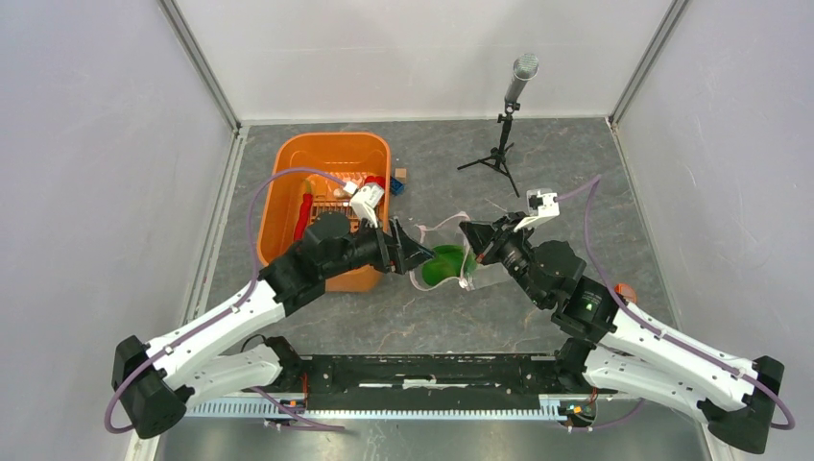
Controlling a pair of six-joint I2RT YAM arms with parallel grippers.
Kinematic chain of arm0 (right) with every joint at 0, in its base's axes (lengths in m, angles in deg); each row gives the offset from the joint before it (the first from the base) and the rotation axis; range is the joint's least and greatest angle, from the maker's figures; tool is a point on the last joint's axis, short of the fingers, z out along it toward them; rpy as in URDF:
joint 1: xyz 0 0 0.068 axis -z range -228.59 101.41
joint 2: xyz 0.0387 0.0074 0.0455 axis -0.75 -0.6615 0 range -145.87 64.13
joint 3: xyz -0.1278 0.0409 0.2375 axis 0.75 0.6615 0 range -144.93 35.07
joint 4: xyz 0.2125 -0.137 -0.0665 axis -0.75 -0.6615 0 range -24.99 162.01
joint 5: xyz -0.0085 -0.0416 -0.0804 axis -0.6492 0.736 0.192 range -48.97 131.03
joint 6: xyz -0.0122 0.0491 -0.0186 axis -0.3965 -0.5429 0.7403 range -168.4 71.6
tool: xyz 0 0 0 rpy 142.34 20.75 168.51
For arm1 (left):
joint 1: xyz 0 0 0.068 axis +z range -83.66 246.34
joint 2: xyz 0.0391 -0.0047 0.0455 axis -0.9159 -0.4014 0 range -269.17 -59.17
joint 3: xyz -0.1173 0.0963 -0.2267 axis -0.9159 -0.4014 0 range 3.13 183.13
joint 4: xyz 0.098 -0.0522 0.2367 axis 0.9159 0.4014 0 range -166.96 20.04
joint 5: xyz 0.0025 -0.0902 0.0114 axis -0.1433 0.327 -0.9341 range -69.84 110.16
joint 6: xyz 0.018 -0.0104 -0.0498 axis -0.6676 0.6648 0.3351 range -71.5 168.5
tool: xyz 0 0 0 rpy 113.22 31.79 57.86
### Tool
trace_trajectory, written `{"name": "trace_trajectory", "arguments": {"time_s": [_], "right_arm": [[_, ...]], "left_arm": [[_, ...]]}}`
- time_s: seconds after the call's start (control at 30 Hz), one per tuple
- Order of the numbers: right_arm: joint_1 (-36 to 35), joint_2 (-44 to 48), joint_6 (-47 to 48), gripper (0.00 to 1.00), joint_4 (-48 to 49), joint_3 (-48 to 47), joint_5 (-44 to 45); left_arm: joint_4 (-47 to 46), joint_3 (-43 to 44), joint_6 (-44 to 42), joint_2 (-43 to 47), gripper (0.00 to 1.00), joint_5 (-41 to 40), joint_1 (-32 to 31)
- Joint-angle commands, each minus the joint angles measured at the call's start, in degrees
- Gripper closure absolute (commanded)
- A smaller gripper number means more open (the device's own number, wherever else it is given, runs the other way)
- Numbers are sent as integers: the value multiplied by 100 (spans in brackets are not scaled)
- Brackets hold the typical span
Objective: Place the food in the zip-top bag and seal the zipper
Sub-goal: Place the fake vegetable in the zipper food storage bag, then adjust the zipper food storage bag at the center of the board.
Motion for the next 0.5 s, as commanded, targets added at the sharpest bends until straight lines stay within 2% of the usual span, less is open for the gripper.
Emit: {"name": "trace_trajectory", "arguments": {"time_s": [0.0,0.2,0.4,0.47], "right_arm": [[6,26,-57,100,314,-62,15],[7,-4,-34,100,340,-69,88],[11,-53,31,100,417,-105,110],[13,-66,68,100,433,-123,129]], "left_arm": [[-48,-182,43,212,14,-757,-19],[683,22,-156,67,22,-1003,-79],[809,-41,-170,-151,44,-710,-310],[813,-18,-188,-213,57,-587,-370]]}}
